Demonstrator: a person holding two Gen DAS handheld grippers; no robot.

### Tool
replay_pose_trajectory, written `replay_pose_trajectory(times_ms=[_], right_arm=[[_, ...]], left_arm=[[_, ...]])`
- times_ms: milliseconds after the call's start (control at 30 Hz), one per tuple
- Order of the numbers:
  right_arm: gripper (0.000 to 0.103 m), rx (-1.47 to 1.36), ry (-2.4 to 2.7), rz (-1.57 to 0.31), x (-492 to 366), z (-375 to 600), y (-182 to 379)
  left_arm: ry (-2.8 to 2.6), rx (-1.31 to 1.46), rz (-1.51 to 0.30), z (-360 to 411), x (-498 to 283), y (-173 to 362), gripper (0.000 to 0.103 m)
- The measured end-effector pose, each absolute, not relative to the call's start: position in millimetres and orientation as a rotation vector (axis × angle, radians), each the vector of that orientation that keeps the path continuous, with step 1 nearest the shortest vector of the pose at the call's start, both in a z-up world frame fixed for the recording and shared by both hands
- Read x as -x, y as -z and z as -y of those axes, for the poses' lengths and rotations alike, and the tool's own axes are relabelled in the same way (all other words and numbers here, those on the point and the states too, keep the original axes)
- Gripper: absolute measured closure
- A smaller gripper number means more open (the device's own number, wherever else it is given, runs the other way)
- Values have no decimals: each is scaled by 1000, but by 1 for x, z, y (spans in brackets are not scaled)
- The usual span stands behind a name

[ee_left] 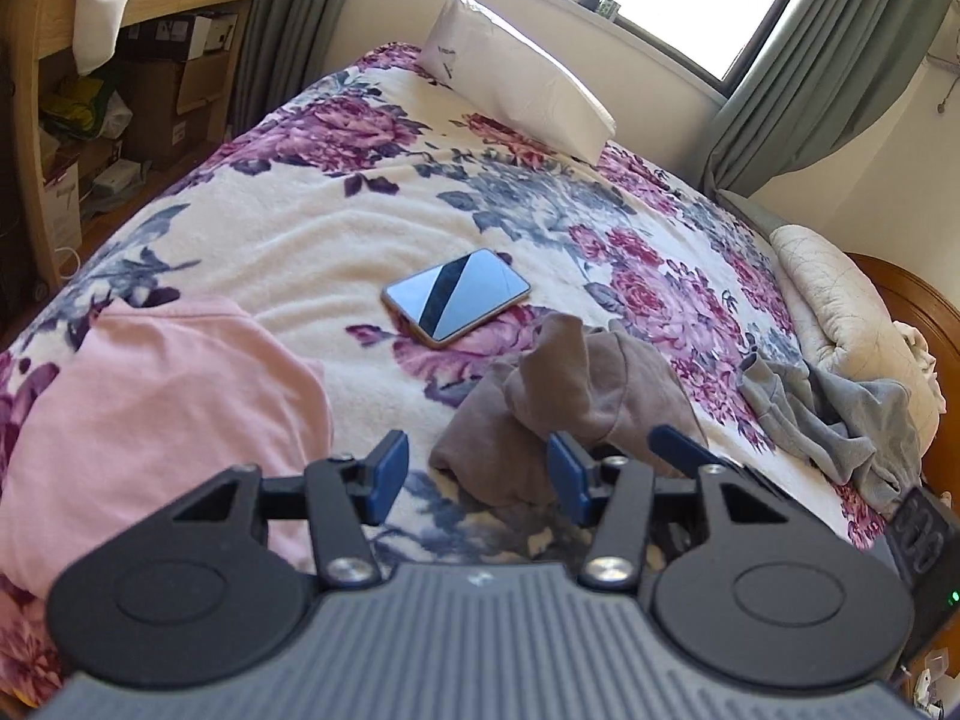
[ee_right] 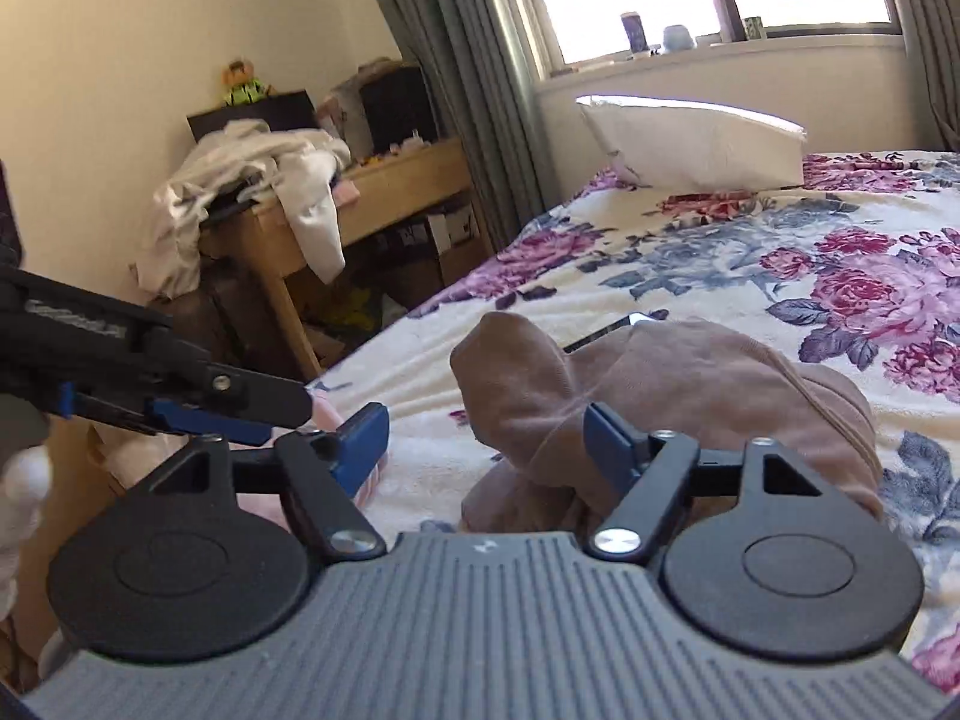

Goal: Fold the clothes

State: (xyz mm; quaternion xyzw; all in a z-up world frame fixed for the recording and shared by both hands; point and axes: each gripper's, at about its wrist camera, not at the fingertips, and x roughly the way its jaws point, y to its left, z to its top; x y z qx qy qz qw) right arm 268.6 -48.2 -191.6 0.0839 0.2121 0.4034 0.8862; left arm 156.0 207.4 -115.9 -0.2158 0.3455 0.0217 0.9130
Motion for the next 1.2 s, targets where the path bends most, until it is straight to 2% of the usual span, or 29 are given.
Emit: replay_pose_trajectory(times_ms=[100,167,233,300,333,367,400,500,733,867,900,1000,1033,1067,1200], right_arm=[[27,-254,-748,-400,-288,104,194],[36,-305,-692,-414,-307,132,197],[41,-348,-651,-444,-333,154,203],[41,-376,-630,-471,-357,165,209],[41,-388,-618,-485,-367,168,213],[41,-401,-606,-499,-378,171,218],[41,-413,-593,-513,-388,173,222],[41,-434,-564,-556,-408,182,232],[40,-277,-599,-586,-410,147,240],[39,-293,-551,-553,-392,141,232],[37,-315,-534,-546,-396,143,238],[23,-463,-477,-573,-444,179,256],[22,-506,-476,-610,-462,192,266],[22,-529,-478,-642,-470,196,277],[22,-568,-478,-701,-476,202,303]], left_arm=[[-3,417,-680,-195,-168,117,51],[30,411,-640,-187,-179,117,50],[45,420,-610,-181,-201,124,44],[57,471,-619,-183,-220,140,44],[65,515,-642,-186,-231,153,52],[65,528,-651,-187,-234,162,64],[66,539,-659,-189,-238,170,92],[9,456,-673,-188,-230,179,92],[-94,325,-773,-190,-217,196,93],[-116,384,-801,-202,-223,205,93],[-112,415,-805,-206,-224,207,92],[-82,531,-797,-220,-222,212,92],[-66,581,-791,-225,-220,213,91],[-49,631,-785,-231,-218,215,90],[-27,712,-759,-241,-202,202,63]])
